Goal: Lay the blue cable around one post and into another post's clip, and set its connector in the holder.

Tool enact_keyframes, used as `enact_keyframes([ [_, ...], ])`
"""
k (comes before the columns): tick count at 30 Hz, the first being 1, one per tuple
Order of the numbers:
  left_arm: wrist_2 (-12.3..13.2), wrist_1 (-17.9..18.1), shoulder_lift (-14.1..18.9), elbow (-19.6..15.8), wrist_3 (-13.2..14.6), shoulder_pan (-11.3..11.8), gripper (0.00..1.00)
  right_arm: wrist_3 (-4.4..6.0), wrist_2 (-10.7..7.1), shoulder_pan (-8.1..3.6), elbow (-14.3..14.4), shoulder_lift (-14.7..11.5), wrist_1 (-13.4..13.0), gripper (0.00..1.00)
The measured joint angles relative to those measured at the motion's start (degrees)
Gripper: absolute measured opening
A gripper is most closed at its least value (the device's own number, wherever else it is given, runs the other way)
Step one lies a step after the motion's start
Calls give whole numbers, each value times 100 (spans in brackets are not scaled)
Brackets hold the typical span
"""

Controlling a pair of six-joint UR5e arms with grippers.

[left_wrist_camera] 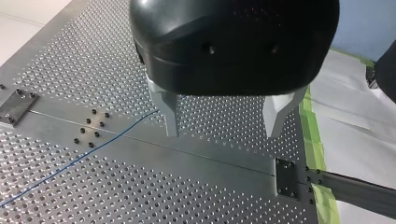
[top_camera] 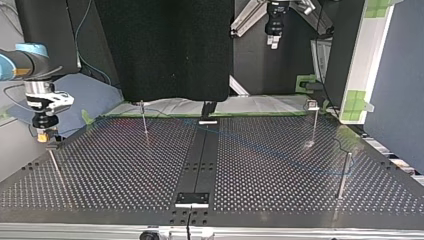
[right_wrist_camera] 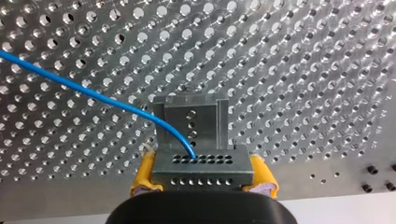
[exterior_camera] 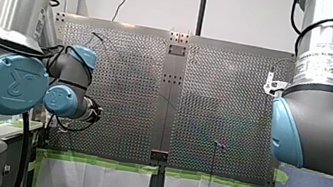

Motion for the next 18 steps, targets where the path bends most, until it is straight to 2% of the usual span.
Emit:
enact_keyframes([
  [7,0,-1,0,6,0,2,88,53,-167,-21,-5,5,-10,0],
  [18,0,-1,0,2,0,2,88,116,-298,-27,-17,41,-7,0],
])
